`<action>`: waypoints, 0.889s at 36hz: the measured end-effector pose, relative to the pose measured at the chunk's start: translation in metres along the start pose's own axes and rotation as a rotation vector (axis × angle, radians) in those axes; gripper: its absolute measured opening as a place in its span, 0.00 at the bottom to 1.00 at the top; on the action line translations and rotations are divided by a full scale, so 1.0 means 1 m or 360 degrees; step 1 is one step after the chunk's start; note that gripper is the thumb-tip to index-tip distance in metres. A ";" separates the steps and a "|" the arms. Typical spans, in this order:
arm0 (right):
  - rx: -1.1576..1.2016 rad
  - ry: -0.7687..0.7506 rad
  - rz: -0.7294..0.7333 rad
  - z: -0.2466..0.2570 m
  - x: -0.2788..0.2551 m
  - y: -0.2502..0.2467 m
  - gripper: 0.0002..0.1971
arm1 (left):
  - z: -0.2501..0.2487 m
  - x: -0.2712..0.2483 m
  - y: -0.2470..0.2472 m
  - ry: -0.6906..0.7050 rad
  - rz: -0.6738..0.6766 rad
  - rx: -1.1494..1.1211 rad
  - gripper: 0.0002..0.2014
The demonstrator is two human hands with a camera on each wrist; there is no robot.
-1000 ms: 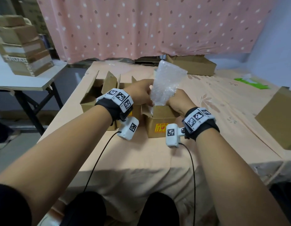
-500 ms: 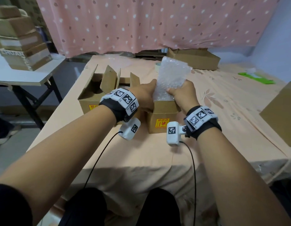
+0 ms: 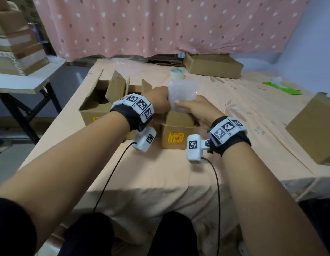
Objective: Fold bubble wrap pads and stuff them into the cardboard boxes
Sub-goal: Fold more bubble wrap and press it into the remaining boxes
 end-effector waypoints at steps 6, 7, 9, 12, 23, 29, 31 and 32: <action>0.0072 0.0126 -0.0260 -0.021 0.032 -0.011 0.38 | 0.013 -0.001 -0.007 -0.0049 -0.0039 -0.0331 0.22; -0.0003 0.0113 -0.0290 -0.024 0.036 -0.011 0.36 | 0.013 -0.001 -0.008 -0.0060 -0.0028 -0.0413 0.21; -0.0188 0.0083 -0.0340 -0.016 0.026 -0.008 0.19 | 0.013 0.001 -0.009 -0.0107 0.0000 -0.0558 0.21; -0.0393 0.0039 -0.0414 -0.003 0.014 -0.007 0.07 | 0.012 0.000 -0.004 -0.0165 0.0049 -0.0836 0.22; -0.0706 -0.0160 -0.0553 0.007 0.014 -0.007 0.33 | 0.024 0.024 -0.004 -0.0114 -0.0240 -0.0357 0.17; -0.1290 -0.0431 -0.0699 0.014 0.013 0.011 0.34 | 0.025 0.032 0.003 -0.0045 -0.0423 0.0120 0.29; -0.1513 -0.0608 -0.0791 0.020 0.010 0.018 0.29 | 0.022 0.033 0.004 -0.0013 -0.0470 0.0176 0.32; -0.1606 -0.0672 -0.0837 0.025 0.008 0.020 0.25 | 0.021 0.033 0.004 0.0002 -0.0492 0.0192 0.32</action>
Point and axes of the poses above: each hand's wrist, its own x-axis towards the middle knuckle, its own y-axis out of the palm, z = x × y, the point moved 8 cm from there along x, towards the middle knuckle, and after that the axes turned 9 degrees about -x, right-handed, at the moved point
